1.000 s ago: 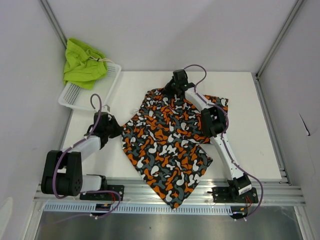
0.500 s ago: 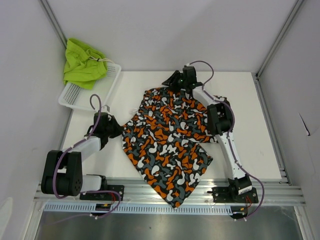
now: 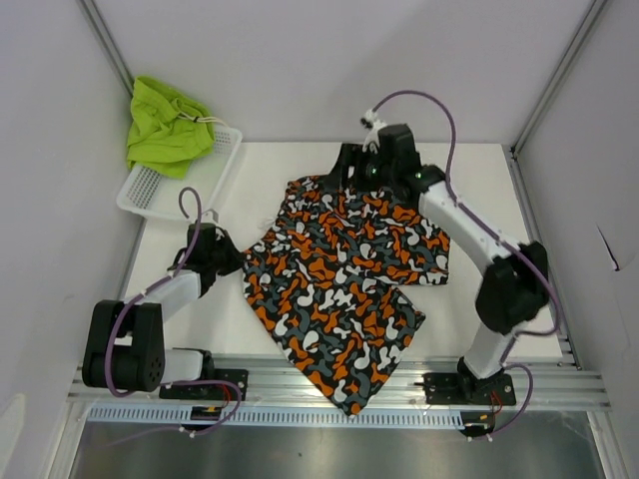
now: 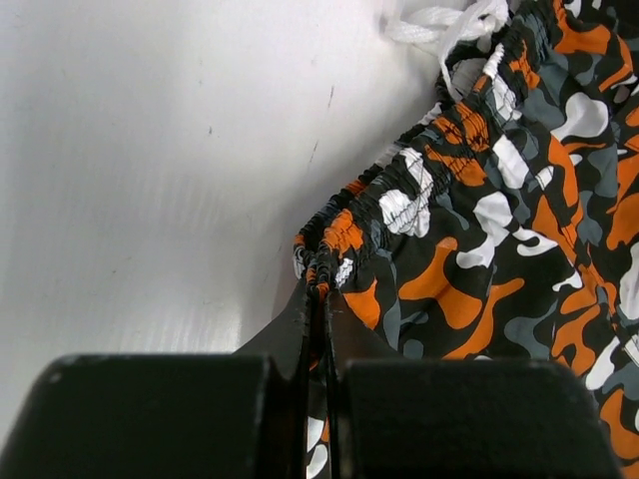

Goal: Fold and stack the shorts
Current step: Fold the shorts

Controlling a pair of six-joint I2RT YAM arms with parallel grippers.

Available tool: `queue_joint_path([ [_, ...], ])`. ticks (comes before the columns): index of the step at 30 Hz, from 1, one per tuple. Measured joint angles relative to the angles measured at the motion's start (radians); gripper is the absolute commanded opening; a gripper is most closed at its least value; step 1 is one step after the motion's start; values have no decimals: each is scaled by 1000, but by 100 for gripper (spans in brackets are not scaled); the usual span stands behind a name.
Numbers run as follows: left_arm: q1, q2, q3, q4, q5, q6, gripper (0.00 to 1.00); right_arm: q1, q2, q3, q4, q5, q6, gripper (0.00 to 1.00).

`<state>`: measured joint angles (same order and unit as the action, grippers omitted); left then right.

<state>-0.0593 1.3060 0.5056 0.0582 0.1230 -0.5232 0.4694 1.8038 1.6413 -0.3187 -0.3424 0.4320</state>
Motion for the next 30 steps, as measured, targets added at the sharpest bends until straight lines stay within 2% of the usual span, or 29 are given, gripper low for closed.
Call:
queue_joint_path([
  [7, 1, -92, 2, -37, -50, -2, 0, 301, -464, -541, -51, 208, -94, 69],
  [10, 1, -113, 2, -39, -68, -3, 0, 427, -616, -683, -101, 314, -90, 67],
  [13, 1, -113, 2, -64, -82, -5, 0, 571, -709, -742, -157, 417, -68, 67],
  [18, 1, -111, 2, -85, -99, -18, 0, 856, -711, -771, -240, 596, 6, 68],
  [22, 1, -111, 2, -90, -121, -31, 0, 1031, -653, -782, -292, 681, 77, 68],
  [26, 1, -111, 0, -90, -124, -35, 0, 1204, -556, -782, -317, 735, 147, 67],
  [30, 1, -111, -2, -90, -124, -30, 0, 1326, -475, -782, -316, 736, 198, 67],
])
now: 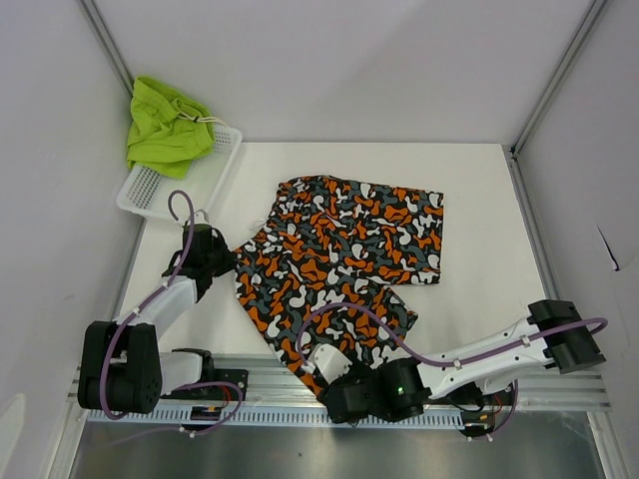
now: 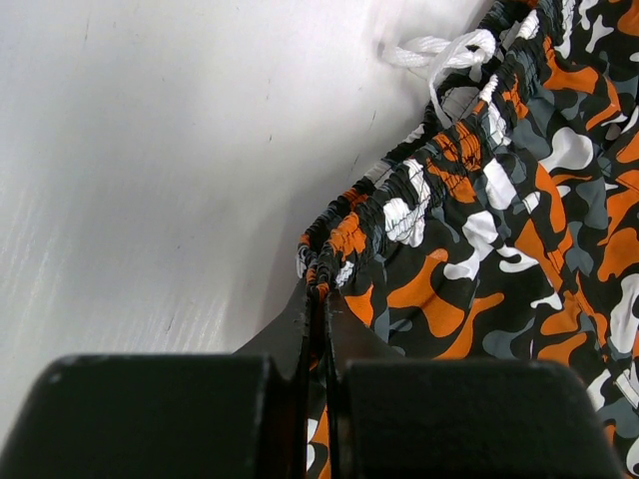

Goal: Fold and stack the shorts
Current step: Fold the shorts

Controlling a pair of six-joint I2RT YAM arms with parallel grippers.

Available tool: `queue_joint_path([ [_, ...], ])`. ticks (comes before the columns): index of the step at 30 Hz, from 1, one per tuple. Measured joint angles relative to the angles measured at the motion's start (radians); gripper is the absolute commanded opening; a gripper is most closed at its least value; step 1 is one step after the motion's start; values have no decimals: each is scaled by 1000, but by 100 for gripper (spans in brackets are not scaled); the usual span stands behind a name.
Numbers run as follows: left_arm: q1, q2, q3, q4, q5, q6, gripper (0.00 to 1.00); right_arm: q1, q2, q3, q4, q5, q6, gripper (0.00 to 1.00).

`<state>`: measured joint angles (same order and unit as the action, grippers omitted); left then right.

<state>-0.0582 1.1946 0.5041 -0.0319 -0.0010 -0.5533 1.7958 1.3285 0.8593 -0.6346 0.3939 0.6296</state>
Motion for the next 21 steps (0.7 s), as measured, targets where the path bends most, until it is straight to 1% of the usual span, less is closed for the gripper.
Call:
queue_joint_path([
  [4, 0, 0, 0, 0, 0, 5, 0, 34, 43, 0, 26, -14, 34, 67],
  [9, 0, 0, 0, 0, 0, 5, 0, 47, 109, 0, 69, -29, 55, 67],
  [15, 0, 0, 0, -1, 0, 5, 0, 49, 186, 1, 105, -48, 59, 60],
  [17, 0, 0, 0, -1, 0, 5, 0, 49, 204, 1, 112, -59, 60, 50],
  [18, 0, 0, 0, -1, 0, 5, 0, 49, 212, 1, 115, -64, 60, 40],
  [21, 0, 0, 0, -2, -1, 5, 0, 49, 220, 1, 119, -70, 65, 17],
])
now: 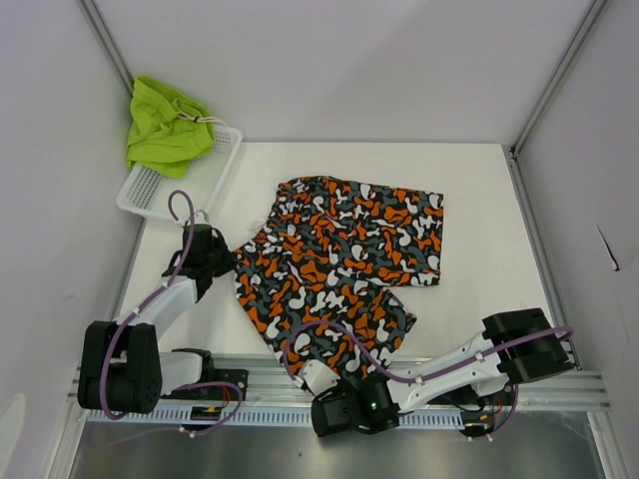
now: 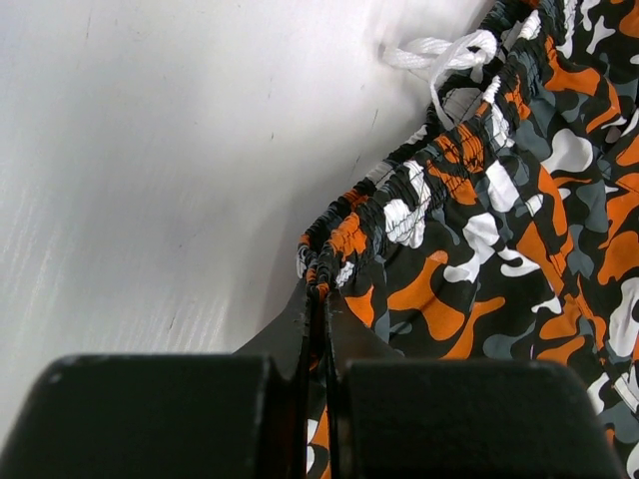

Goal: Fold and stack the shorts
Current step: Fold the shorts

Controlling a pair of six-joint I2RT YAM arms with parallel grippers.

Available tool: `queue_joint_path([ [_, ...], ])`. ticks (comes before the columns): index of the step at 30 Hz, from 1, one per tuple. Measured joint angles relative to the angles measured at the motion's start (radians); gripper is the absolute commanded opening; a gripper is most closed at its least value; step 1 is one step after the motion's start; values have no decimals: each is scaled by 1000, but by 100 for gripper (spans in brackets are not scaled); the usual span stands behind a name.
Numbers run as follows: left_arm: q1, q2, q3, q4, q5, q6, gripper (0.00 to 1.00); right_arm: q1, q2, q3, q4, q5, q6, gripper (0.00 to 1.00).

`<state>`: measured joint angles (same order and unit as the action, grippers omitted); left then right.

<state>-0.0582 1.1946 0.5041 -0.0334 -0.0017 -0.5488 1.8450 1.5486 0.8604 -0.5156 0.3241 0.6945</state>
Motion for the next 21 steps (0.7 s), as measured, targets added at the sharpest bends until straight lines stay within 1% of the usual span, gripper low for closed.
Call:
queue_joint_path([
  [1, 0, 0, 0, -2, 0, 0, 0, 1, 0, 1, -1, 0, 3, 4],
  [2, 0, 0, 0, -3, 0, 0, 0, 4, 0, 5, -3, 2, 3, 0],
  [6, 0, 0, 0, -16, -4, -1, 0, 43, 0, 41, -32, 24, 17, 0],
  [12, 0, 0, 3, -76, -7, -29, 0, 131, -28, 129, -144, 73, 53, 0],
  [17, 0, 0, 60, -208, -26, -85, 0, 166, -74, 159, -244, 113, 93, 0],
  [21, 0, 0, 167, -344, -53, -129, 0, 173, -109, 186, -325, 150, 115, 0],
])
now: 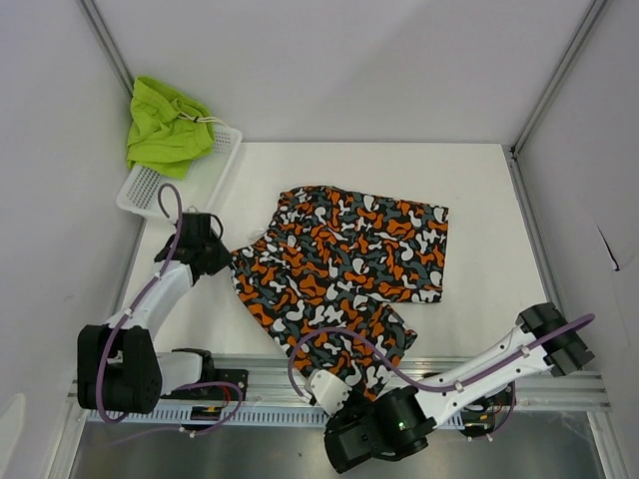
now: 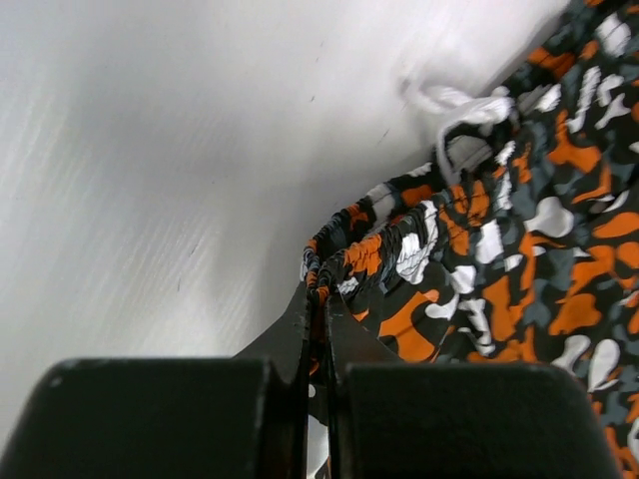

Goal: Fold and stack the shorts
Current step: Fold the shorts

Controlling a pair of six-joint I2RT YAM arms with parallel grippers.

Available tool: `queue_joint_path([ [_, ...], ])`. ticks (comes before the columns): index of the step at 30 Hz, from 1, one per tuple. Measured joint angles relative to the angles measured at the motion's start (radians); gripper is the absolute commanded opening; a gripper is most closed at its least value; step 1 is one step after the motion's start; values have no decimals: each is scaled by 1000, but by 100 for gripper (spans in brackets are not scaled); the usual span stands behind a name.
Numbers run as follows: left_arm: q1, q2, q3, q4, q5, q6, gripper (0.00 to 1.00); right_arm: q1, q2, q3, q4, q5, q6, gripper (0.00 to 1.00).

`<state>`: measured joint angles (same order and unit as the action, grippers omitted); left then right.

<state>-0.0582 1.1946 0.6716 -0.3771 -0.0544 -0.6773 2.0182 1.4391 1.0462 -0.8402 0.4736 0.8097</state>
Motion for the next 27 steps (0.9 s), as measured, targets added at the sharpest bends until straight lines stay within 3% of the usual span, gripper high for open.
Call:
queue_joint_path([
  [6, 0, -36, 99, -116, -11, -39, 0, -13, -63, 65, -140, 68, 43, 0],
  [10, 0, -59, 148, -163, -4, -68, 0, -84, -155, 92, -260, 118, 89, 0],
  [17, 0, -40, 280, -240, 13, -128, 0, -359, -340, 133, -399, 170, 71, 0],
  [27, 15, 87, 493, -332, 42, -220, 0, -729, -431, 348, -404, 155, -178, 0],
])
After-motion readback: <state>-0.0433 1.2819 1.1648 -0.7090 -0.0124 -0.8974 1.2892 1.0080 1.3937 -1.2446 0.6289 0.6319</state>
